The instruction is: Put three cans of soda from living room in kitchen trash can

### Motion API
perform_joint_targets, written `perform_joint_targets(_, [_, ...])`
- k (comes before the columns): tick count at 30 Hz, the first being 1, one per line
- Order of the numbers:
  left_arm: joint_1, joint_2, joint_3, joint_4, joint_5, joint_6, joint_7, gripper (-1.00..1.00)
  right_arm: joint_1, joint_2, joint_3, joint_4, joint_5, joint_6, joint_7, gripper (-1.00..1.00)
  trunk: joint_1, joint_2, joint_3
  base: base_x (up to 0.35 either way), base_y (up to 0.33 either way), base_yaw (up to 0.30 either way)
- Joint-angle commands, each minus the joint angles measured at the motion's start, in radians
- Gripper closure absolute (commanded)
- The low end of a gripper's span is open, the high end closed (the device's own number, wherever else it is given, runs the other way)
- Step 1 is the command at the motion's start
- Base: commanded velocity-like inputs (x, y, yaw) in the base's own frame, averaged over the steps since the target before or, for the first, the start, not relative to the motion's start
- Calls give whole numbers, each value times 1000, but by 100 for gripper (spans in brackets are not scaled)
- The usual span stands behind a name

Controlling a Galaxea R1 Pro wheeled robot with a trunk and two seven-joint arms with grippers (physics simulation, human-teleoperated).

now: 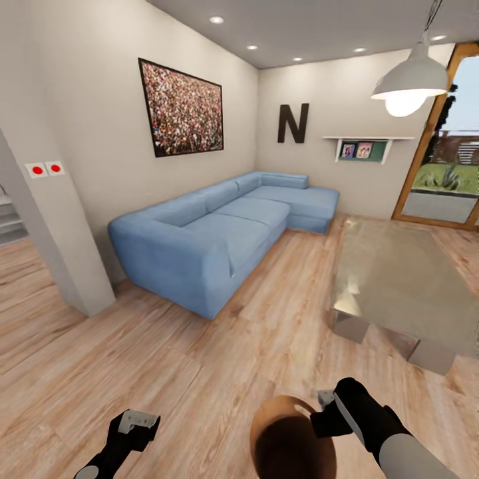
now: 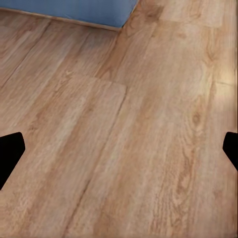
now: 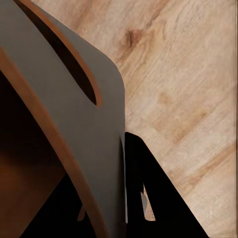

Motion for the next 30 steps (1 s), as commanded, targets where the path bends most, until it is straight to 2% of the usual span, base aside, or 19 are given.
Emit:
perform_joint_targets(1, [0, 0, 0, 0, 0, 0, 0, -100, -1, 0, -1, 0, -24, 3, 5, 100, 0, 0, -1, 0, -278, -94])
perform_joint_targets(6, [0, 0, 0, 0, 2, -1, 0, -100, -1, -1, -3, 0, -23, 3, 7, 100, 0, 0, -3, 0, -255, -156])
perform_joint_targets(15, [0, 0, 0, 0, 3, -1, 1, -100, 0, -1, -3, 0, -23, 3, 7, 100, 0, 0, -4, 0, -114, -226])
perform_joint_targets(30, [0, 0, 0, 0, 3, -1, 1, -100, -1, -1, -5, -1, -23, 3, 7, 100, 0, 0, -4, 0, -270, -240])
